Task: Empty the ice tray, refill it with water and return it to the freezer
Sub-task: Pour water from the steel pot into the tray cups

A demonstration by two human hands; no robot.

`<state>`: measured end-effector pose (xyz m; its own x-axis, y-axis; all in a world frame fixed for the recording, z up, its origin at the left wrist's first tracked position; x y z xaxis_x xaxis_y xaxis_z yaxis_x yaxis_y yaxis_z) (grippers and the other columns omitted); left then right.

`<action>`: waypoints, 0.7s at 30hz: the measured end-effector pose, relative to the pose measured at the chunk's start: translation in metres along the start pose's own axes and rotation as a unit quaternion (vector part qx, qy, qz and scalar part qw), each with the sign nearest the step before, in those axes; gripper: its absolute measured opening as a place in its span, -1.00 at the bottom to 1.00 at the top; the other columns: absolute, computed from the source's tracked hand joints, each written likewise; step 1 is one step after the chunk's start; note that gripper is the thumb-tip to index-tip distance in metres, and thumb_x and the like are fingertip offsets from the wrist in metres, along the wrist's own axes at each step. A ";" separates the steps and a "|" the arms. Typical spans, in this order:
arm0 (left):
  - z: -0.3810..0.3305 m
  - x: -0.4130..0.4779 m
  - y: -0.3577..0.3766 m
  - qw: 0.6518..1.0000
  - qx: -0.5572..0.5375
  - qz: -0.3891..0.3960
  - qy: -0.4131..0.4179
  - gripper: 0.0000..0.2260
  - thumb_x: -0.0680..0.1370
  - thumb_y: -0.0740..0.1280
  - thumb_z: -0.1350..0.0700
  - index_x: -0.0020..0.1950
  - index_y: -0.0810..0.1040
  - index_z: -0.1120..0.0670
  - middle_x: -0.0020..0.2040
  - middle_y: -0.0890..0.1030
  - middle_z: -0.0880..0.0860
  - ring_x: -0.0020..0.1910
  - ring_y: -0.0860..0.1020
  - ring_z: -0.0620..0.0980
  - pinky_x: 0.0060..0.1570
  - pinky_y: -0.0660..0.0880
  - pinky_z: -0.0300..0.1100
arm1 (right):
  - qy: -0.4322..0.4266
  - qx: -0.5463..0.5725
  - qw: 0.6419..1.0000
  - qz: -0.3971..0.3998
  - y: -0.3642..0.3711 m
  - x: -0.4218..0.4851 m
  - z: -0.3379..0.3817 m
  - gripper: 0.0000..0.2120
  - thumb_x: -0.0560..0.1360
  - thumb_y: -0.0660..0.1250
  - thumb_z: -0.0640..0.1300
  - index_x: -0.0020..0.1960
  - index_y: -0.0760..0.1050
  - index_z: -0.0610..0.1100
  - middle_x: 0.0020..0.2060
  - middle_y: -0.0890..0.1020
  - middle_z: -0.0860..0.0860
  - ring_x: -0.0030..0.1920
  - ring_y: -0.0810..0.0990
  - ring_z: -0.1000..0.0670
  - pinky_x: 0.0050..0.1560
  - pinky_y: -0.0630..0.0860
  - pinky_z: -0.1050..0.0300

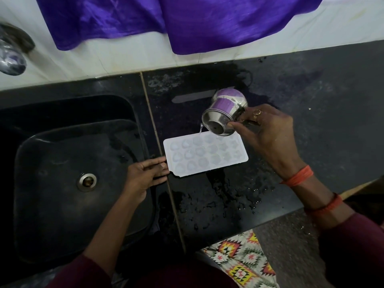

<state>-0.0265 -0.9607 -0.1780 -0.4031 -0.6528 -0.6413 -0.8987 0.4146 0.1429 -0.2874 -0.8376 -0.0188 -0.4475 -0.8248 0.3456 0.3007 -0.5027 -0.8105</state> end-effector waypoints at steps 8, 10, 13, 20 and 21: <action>-0.001 0.000 0.000 1.000 -0.005 -0.002 -0.003 -0.86 0.57 0.42 0.27 0.08 0.69 0.11 -0.09 0.76 0.11 -0.10 0.74 0.00 -0.24 0.64 -0.23 | 0.003 -0.007 1.000 0.004 0.002 0.000 -0.002 -0.72 0.43 0.56 0.01 -0.08 0.71 -0.22 -0.09 0.69 -0.10 -0.20 0.67 -0.05 -0.13 0.63 0.02; 0.000 0.000 0.000 1.000 -0.005 -0.002 -0.003 -0.87 0.57 0.42 0.27 0.07 0.69 0.11 -0.09 0.76 0.11 -0.10 0.74 0.01 -0.24 0.64 -0.23 | 0.005 -0.005 1.000 0.004 0.003 0.000 -0.004 -0.73 0.43 0.56 0.00 -0.08 0.71 -0.21 -0.10 0.69 -0.10 -0.21 0.66 -0.04 -0.14 0.64 0.01; 0.000 0.001 0.000 1.000 -0.005 -0.004 -0.005 -0.87 0.57 0.42 0.27 0.07 0.70 0.11 -0.09 0.76 0.10 -0.10 0.74 0.00 -0.24 0.64 -0.23 | 0.010 0.000 1.000 0.003 0.006 -0.002 -0.006 -0.74 0.42 0.57 0.00 -0.08 0.71 -0.20 -0.11 0.69 -0.08 -0.22 0.66 -0.02 -0.14 0.63 0.08; 0.000 0.000 0.001 1.000 -0.006 -0.002 -0.004 -0.86 0.54 0.44 0.27 0.04 0.71 0.08 -0.10 0.76 0.12 -0.10 0.74 0.01 -0.26 0.64 -0.23 | 0.041 0.012 0.999 0.003 0.009 -0.003 -0.008 -0.74 0.41 0.55 0.06 -0.09 0.71 -0.14 -0.17 0.69 -0.05 -0.26 0.63 0.05 -0.16 0.49 0.38; -0.001 0.000 0.001 1.000 -0.006 -0.002 -0.003 -0.86 0.54 0.44 0.27 0.03 0.71 0.08 -0.10 0.76 0.12 -0.10 0.74 0.01 -0.26 0.64 -0.23 | 0.041 0.015 0.999 0.002 0.009 -0.003 -0.007 -0.74 0.42 0.55 0.06 -0.08 0.71 -0.13 -0.17 0.69 -0.05 -0.26 0.63 0.06 -0.15 0.48 0.40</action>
<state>-0.0274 -0.9610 -0.1775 -0.3988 -0.6498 -0.6471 -0.9023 0.4041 0.1503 -0.2891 -0.8380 -0.0307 -0.5141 -0.8028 0.3019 0.3275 -0.5090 -0.7960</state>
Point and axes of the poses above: each hand's wrist, its own x-axis towards the middle knuckle, its own y-axis out of the palm, z = x × y, the point moved 1 cm from there along x, towards the middle knuckle
